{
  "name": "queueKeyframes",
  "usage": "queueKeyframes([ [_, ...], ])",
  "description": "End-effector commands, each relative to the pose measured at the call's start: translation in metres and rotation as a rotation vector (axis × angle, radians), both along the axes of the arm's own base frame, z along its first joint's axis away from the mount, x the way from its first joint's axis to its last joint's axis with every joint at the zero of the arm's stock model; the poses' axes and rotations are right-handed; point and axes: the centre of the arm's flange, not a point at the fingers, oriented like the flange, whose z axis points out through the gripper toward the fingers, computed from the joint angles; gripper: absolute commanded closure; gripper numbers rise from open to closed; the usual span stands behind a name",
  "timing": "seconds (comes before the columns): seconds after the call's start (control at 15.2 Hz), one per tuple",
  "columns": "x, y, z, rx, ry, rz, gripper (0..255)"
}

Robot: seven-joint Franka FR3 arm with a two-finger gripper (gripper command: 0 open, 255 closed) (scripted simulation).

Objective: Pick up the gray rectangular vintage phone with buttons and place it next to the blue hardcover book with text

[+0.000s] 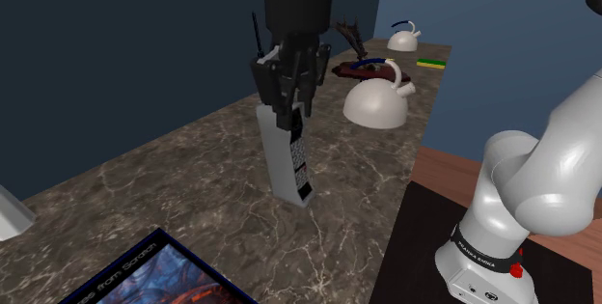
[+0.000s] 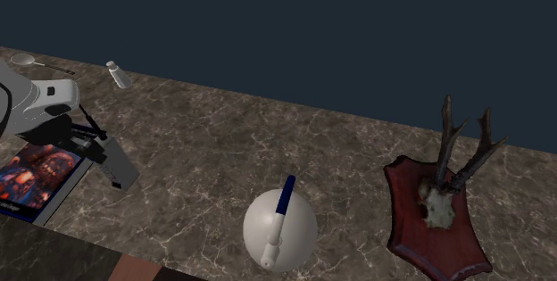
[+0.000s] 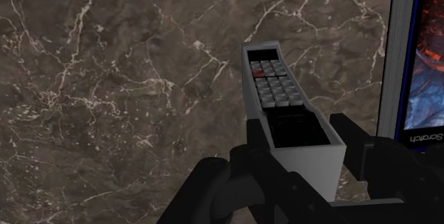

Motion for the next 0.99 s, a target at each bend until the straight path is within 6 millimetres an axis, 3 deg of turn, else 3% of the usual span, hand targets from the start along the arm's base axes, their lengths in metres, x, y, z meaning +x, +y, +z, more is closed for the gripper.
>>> queueKeyframes([
  [0.0,-0.001,-0.001,-0.011,0.001,-0.001,0.0,255],
  [0.13,-0.001,-0.001,-0.023,0.001,-0.001,0.0,255],
  [0.66,-0.001,-0.001,-0.023,0.001,-0.001,0.0,255],
  [0.73,-0.001,-0.001,-0.023,0.001,-0.001,0.0,0],
  [0.92,-0.001,-0.001,-0.023,0.001,-0.001,0.0,0],
])
